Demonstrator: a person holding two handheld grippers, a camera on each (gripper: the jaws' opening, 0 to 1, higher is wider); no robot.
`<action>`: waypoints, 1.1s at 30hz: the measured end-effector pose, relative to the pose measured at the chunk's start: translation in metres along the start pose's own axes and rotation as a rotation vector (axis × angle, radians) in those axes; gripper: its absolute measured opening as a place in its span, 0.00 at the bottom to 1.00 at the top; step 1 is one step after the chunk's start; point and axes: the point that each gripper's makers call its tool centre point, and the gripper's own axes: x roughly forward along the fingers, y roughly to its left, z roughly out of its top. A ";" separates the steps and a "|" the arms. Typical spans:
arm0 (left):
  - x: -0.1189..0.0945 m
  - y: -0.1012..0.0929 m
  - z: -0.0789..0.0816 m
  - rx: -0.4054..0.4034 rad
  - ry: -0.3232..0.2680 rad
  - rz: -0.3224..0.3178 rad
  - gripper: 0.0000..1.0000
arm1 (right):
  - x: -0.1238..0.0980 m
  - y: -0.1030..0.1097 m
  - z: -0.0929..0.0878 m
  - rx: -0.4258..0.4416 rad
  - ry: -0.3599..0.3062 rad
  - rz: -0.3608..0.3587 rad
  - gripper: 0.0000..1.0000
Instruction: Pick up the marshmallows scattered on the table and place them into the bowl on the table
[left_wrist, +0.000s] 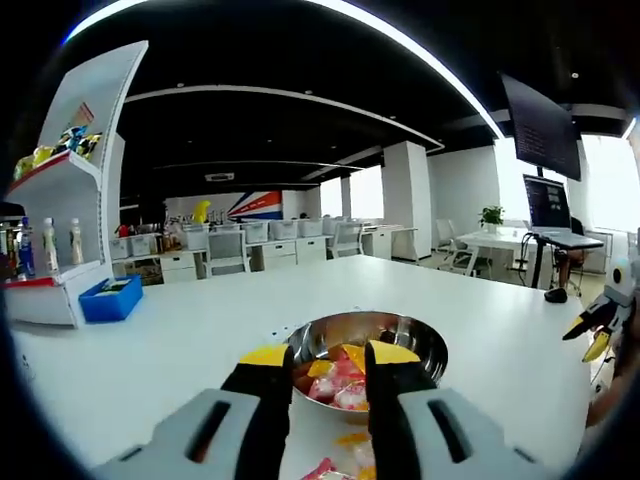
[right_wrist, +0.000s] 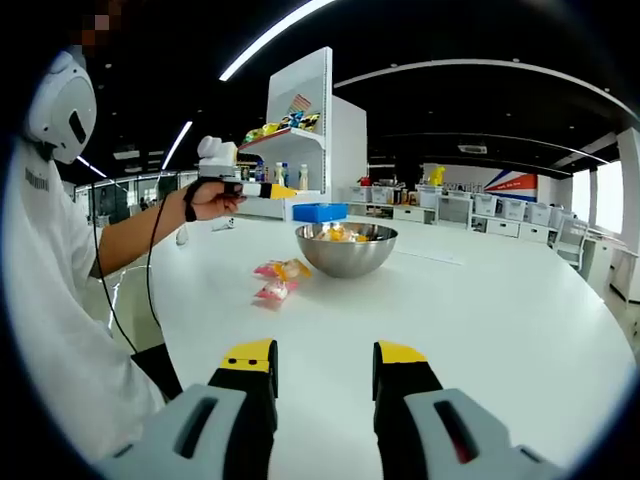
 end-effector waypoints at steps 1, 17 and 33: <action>-0.003 0.001 -0.002 -0.009 0.004 0.016 0.30 | 0.000 0.000 -0.001 0.000 0.002 0.002 0.37; -0.030 0.022 -0.032 -0.157 0.078 0.196 0.29 | 0.001 0.000 -0.001 0.002 -0.003 0.018 0.37; -0.042 0.039 -0.090 -0.297 0.159 0.372 0.29 | 0.001 0.004 0.000 0.008 -0.013 0.022 0.37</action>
